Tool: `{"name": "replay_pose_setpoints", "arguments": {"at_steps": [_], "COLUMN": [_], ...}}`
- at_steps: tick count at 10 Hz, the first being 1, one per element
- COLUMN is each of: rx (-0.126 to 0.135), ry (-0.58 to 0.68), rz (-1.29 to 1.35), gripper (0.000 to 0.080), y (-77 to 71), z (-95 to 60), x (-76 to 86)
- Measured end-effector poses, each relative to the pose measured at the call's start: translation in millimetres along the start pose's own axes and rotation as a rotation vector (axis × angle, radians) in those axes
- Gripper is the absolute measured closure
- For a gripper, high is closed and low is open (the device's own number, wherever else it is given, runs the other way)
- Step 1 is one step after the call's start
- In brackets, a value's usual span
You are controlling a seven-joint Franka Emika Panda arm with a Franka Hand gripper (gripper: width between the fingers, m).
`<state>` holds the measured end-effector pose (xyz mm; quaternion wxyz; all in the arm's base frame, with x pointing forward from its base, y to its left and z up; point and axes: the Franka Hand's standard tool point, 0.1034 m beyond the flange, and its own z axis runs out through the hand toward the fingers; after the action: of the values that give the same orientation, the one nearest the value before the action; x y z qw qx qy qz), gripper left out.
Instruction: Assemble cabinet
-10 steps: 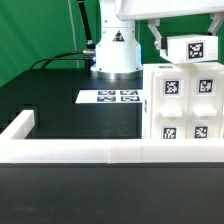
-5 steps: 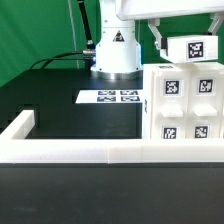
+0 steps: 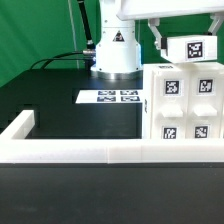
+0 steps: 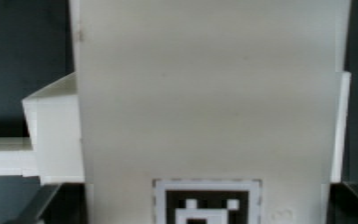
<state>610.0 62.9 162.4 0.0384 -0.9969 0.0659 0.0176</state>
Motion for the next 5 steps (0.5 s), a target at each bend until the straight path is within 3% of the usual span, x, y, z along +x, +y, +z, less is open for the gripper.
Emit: {"name": "replay_pose_setpoints", "arguments": {"at_steps": [5], "rx": [0.005], "ry": [-0.003], "rz": [0.434], "gripper": [0.0238], "y": [-2.4], "z": [0.7], "x": [-0.7]}}
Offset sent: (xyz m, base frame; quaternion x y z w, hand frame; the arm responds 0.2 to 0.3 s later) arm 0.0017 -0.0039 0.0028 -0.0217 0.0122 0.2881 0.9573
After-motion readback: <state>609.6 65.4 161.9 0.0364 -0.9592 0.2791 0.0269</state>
